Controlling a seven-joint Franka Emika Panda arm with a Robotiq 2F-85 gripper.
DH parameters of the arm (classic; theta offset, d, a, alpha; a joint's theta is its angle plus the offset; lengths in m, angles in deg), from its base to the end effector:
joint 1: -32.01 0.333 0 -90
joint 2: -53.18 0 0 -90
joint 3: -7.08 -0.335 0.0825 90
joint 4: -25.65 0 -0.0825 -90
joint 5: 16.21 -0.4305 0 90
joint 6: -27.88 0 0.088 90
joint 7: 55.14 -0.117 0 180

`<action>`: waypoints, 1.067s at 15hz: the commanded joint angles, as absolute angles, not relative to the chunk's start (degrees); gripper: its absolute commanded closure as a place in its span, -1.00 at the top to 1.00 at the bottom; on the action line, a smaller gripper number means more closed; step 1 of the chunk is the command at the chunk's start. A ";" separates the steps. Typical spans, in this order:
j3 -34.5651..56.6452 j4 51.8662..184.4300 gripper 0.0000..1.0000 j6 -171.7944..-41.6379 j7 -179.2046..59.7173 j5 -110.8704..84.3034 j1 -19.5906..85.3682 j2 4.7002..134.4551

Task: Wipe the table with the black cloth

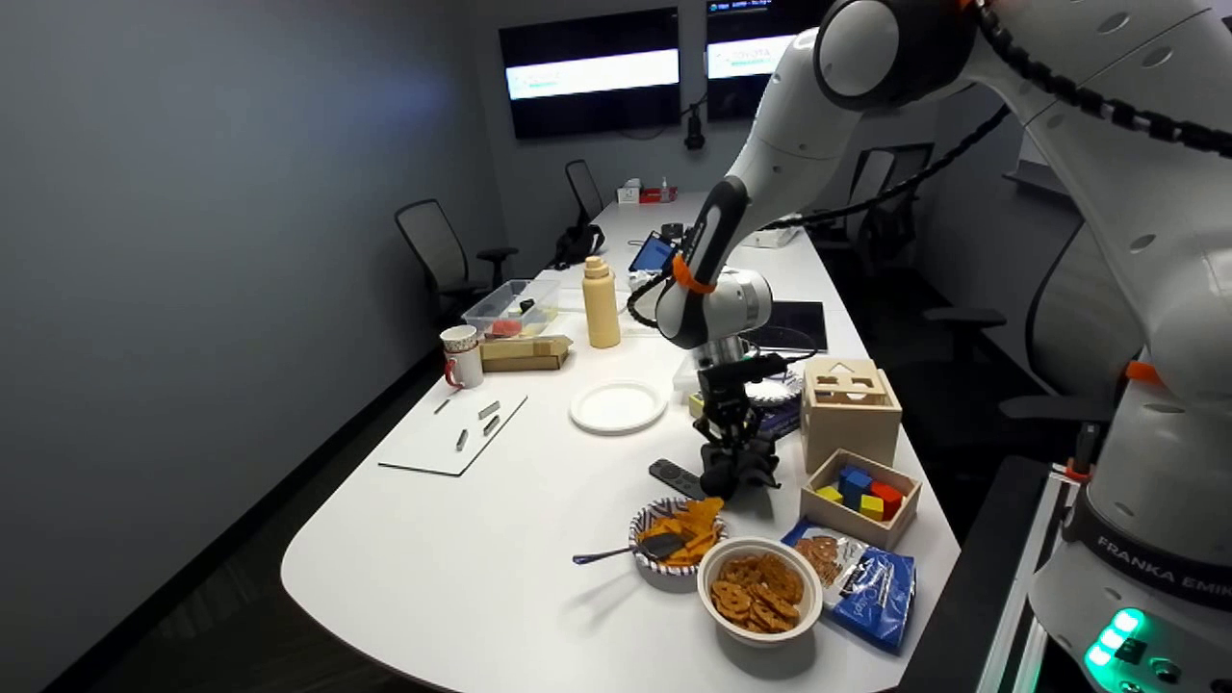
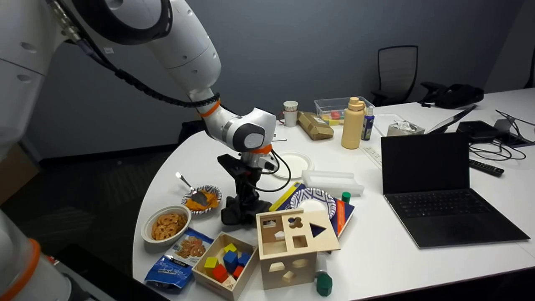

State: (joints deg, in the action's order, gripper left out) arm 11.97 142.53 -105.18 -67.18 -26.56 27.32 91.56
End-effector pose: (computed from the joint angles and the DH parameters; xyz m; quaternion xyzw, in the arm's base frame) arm 0.5581 -0.0943 0.0477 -0.9489 0.2515 0.1896 0.0212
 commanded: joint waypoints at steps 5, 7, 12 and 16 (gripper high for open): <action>10.34 138.97 -0.96 -104.33 -67.63 -25.04 30.43 93.30; 10.21 136.67 -0.96 -104.88 -68.04 -25.26 31.15 93.85; 12.34 130.81 -0.96 -105.66 -70.72 -22.55 33.11 95.85; 14.14 130.10 -0.96 -106.33 -72.14 -21.03 32.63 96.73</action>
